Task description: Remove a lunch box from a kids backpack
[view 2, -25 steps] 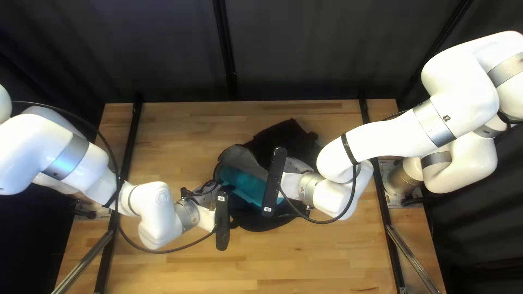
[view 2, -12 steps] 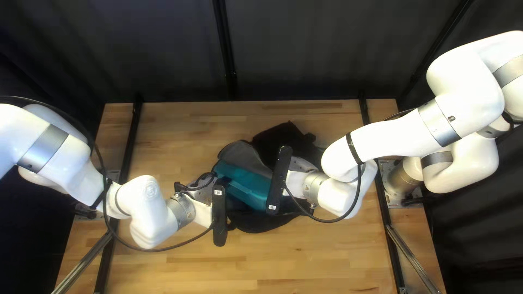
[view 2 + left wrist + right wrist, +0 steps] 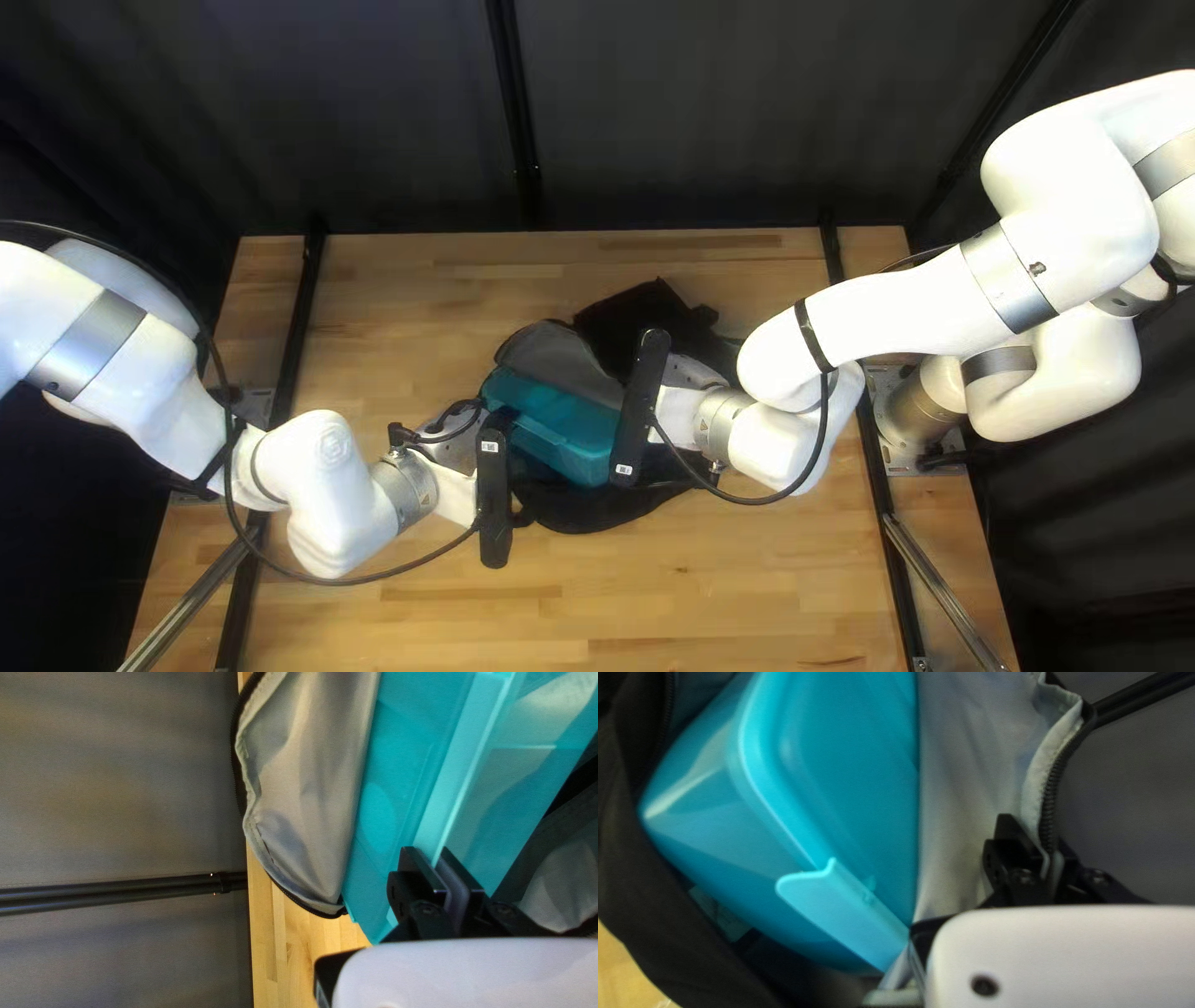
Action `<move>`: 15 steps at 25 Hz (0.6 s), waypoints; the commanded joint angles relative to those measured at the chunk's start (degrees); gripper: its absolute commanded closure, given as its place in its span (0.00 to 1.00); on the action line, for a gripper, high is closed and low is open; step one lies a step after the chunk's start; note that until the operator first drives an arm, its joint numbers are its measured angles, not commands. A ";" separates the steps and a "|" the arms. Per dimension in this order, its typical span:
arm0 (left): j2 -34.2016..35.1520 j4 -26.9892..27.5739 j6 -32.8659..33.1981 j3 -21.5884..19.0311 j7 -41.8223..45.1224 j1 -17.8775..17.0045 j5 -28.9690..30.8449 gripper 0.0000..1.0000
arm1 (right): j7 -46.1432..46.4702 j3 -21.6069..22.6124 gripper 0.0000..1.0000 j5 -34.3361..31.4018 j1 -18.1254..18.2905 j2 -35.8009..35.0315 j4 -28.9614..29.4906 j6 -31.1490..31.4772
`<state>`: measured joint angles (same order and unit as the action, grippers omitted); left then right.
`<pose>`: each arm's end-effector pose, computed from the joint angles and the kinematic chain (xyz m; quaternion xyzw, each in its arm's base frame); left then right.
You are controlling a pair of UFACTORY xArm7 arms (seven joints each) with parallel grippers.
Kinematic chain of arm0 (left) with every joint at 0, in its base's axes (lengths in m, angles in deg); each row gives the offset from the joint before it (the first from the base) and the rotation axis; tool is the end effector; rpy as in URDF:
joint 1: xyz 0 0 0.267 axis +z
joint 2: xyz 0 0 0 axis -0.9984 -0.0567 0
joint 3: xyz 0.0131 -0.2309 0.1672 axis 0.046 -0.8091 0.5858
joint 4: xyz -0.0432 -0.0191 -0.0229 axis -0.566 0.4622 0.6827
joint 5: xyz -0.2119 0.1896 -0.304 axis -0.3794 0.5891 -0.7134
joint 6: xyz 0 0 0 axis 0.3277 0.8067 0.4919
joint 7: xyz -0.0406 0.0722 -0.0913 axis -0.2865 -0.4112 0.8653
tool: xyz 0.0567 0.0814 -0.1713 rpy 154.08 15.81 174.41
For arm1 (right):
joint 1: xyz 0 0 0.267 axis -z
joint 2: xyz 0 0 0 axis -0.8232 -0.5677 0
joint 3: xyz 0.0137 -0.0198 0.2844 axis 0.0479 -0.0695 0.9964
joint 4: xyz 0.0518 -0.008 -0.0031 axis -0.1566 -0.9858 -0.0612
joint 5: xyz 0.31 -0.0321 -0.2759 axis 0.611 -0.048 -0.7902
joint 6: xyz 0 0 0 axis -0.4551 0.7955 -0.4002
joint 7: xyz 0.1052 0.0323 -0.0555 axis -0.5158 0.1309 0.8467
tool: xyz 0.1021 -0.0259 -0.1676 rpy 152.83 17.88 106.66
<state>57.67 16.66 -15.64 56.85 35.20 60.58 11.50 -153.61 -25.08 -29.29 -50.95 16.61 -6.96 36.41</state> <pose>0.5184 -0.0442 0.1074 -0.8809 0.1375 -0.2294 0.3904 0.5260 -0.0090 0.1211 0.8872 -0.0127 0.3283 0.3239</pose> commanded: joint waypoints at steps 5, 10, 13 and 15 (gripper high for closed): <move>3.69 -1.01 -1.92 -0.85 -1.81 -0.83 -1.08 1.00 | 0.35 -0.41 1.00 0.20 0.24 0.47 -0.15 -0.25; 4.80 -1.24 -3.28 -1.44 -2.34 -1.32 -1.90 1.00 | 0.45 -0.58 1.00 0.21 0.35 0.64 -0.20 -0.35; 5.25 -1.16 -4.05 -1.72 -2.85 -1.58 -2.47 1.00 | 0.60 -0.69 1.00 0.26 0.38 0.99 -0.39 -0.43; 5.45 -1.05 -4.65 -1.97 -3.15 -1.79 -2.89 1.00 | 0.70 -0.75 1.00 0.29 0.40 1.19 -0.46 -0.49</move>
<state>62.94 15.51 -19.81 55.09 32.30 58.98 8.95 -153.02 -25.77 -29.03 -50.57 17.60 -7.34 35.98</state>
